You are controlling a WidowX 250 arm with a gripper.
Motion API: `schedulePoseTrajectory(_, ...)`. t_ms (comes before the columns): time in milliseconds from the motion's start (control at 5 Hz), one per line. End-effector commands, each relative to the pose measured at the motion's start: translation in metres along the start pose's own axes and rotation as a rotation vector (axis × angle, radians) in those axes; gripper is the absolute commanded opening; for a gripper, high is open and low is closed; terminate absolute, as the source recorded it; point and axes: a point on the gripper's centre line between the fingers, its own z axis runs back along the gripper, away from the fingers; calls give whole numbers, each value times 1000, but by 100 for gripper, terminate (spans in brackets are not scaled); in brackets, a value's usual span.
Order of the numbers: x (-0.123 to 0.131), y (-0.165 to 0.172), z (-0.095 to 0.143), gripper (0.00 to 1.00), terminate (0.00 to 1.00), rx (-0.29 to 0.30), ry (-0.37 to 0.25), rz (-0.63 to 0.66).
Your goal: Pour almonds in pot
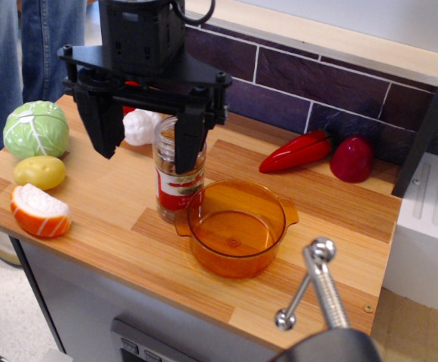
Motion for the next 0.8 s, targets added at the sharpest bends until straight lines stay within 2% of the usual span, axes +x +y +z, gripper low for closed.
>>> schedulePoseTrajectory(0, 0, 0, 0, 100, 0, 0, 0, 0)
schedulePoseTrajectory(200, 14, 21, 14, 100, 0, -151, 86, 153)
schedulePoseTrajectory(400, 40, 48, 14, 100, 0, -264, 173, 321)
schedulePoseTrajectory(600, 74, 70, 15, 100, 0, -336, 288, 518)
